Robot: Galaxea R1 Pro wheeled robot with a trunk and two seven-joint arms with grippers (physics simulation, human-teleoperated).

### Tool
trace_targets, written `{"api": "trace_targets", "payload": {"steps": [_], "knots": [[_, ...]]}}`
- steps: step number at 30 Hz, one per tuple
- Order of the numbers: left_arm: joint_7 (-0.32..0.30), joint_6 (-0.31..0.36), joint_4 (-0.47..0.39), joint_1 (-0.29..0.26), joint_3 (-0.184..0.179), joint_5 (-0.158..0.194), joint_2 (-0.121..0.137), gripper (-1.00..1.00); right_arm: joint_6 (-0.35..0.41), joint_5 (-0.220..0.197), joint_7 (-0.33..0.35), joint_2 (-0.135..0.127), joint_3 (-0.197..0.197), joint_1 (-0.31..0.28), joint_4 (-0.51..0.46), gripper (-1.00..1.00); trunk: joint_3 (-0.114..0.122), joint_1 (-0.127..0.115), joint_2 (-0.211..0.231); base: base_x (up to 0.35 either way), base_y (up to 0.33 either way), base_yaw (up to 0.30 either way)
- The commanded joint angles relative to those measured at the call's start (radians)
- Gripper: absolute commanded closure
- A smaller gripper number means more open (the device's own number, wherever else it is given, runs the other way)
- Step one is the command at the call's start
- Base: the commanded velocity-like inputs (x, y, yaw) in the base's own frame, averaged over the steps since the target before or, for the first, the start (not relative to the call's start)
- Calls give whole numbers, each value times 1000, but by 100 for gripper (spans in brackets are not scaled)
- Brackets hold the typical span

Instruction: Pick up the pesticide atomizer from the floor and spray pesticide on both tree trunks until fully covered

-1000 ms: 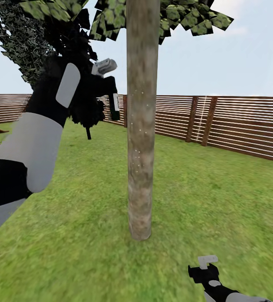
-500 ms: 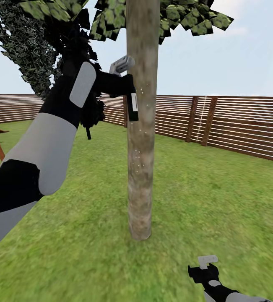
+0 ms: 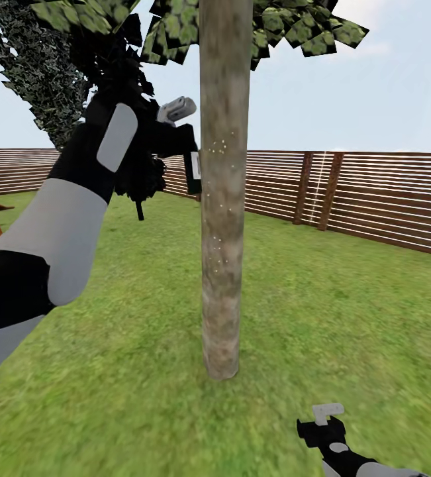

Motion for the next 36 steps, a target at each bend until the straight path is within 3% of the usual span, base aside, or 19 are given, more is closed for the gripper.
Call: {"api": "trace_targets", "payload": {"steps": [1, 4, 6, 11, 13, 18, 19, 21, 22, 30, 34, 36], "knots": [[0, 0, 0, 0, -8, 0, 4, 100, 0, 0, 0, 0, 0, 0, 0, -100, 0, 0, 0, 0, 0, 0], [0, 0, 1, 0, -21, 0, 10, 100, 0, 0, 0, 0, 0, 0, 0, -100, 0, 0, 0, 0, 0, 0], [1, -2, 43, 0, -49, 0, 12, 100, 0, 0, 0, 0, 0, 0, 0, -100, 0, 0, 0, 0, 0, 0], [1, -3, 87, 0, -65, -98, 29, 100, 0, 0, 0, 0, 0, -1, 0, -100, 0, 0, 0, 0, 0, 0], [0, -2, 87, 0, -66, -104, 28, 100, 0, 0, 0, 0, 0, 0, 0, -100, 0, 0, 0, 0, 0, 0], [-3, 0, 87, 0, -68, -97, 5, 100, 0, 0, 0, 0, 1, 0, 0, -100, 0, 0, 0, 0, 0, 0], [-3, 0, 87, 0, -68, -85, -3, 100, 0, 0, 0, 0, 1, 0, 0, -100, 0, 0, 0, 0, 0, 0], [-2, -1, 87, 0, -69, -24, -22, 100, 0, 0, 0, 0, 1, 0, 0, -100, 0, 0, 0, 0, 0, 0], [-1, -1, 87, 0, -69, -14, -29, 100, 0, 0, 0, 0, 1, 0, 0, -100, 0, 0, 0, 0, 0, 0], [-3, -2, 86, 0, -71, 0, -67, 100, 0, 0, 0, 1, 1, 0, 0, -100, 0, 0, 0, 0, 0, 0], [-35, -5, 90, 0, -69, -1, -72, 100, 0, 0, 0, 1, 1, 0, 0, -100, 0, 0, 0, 0, 0, 0], [-40, -19, 147, 1, -67, -4, -72, 100, 0, 0, 0, 0, 1, 0, 0, -100, 0, 0, 0, 0, 0, 0]]}}
